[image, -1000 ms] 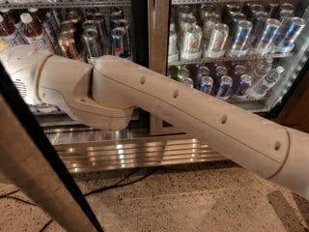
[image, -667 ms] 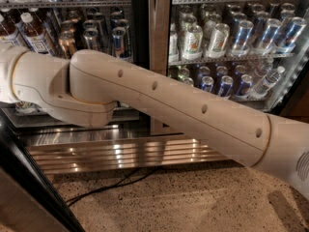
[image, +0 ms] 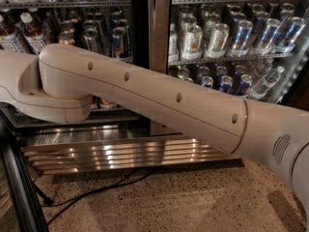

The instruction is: Open left fridge door

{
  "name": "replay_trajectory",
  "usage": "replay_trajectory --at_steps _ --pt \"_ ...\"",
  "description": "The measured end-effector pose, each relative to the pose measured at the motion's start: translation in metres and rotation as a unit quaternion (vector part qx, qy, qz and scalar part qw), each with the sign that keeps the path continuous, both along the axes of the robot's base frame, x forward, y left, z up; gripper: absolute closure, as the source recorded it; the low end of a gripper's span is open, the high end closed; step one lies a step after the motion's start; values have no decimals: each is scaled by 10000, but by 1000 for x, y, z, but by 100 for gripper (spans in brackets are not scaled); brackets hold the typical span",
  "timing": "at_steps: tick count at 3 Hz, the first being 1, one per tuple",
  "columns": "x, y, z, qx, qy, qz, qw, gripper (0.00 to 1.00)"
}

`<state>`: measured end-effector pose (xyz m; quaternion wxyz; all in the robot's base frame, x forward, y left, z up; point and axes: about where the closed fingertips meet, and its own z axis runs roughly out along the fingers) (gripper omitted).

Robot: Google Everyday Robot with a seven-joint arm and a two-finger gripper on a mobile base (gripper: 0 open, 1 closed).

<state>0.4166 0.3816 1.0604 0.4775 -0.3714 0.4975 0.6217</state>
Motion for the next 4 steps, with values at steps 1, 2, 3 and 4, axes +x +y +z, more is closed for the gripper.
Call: replay_trajectory --at_steps 1,2,3,4 --pt "-4 21 5 94 -27 334 9994 100" --pt "-8 56 20 248 57 929 9954 100" --pt "-10 84 27 275 228 1329 9905 100" --pt "-12 99 28 274 379 1539 9870 100"
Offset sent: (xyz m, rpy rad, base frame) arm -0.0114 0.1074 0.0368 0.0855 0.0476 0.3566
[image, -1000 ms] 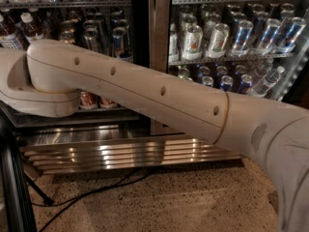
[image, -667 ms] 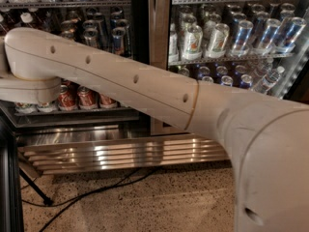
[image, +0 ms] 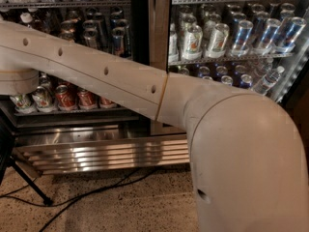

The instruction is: Open left fridge door

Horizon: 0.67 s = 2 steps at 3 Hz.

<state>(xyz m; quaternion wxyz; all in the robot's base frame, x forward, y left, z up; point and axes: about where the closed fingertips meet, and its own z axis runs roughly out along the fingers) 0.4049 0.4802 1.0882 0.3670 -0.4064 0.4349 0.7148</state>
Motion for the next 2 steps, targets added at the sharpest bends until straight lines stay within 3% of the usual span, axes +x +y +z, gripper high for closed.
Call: replay_trajectory --at_steps 1,2 --pt "0 0 0 0 0 -1 10000 100" --pt "-2 -9 -2 -39 46 -192 9998 100"
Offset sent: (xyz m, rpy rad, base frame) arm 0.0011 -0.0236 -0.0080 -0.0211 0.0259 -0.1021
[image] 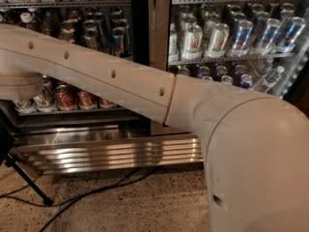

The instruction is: Open left fridge door

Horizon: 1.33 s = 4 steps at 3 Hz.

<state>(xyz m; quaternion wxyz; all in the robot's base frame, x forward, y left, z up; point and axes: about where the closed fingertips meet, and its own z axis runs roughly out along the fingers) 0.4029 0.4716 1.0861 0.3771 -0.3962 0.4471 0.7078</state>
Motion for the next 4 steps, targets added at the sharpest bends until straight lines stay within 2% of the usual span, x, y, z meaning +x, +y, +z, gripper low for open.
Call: replay_trajectory --at_steps 1,2,3,4 --pt "-10 -19 -23 -192 183 -469 9985 100" --pt "-1 -46 -108 -689 764 -969 9900 100" --pt "-11 -86 -190 -1116 729 -1385 9814 100" --pt "-30 -135 -229 -1210 393 -1889 9737 100"
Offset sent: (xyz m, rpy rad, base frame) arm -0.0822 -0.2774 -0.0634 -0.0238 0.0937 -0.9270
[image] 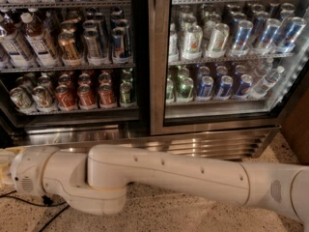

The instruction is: Open left fridge door

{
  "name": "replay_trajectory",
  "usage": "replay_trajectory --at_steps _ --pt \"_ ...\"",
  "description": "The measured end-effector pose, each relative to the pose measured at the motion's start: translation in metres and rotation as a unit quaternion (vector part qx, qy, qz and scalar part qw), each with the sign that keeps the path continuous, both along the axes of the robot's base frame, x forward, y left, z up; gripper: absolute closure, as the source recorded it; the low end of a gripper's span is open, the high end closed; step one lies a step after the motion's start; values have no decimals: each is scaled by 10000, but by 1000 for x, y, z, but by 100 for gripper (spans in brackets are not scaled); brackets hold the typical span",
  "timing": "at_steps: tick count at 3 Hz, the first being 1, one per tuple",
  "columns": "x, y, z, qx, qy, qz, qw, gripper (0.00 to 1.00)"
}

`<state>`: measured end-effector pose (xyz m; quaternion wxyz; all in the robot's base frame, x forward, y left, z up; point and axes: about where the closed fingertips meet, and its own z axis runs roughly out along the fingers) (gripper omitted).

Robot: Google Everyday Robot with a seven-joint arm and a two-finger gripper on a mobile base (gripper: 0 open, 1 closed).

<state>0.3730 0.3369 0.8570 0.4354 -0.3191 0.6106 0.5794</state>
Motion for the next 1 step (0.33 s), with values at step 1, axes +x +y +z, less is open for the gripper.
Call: replay_trajectory --at_steps 1 --pt "-7 -25 -5 21 -238 -293 9993 81"
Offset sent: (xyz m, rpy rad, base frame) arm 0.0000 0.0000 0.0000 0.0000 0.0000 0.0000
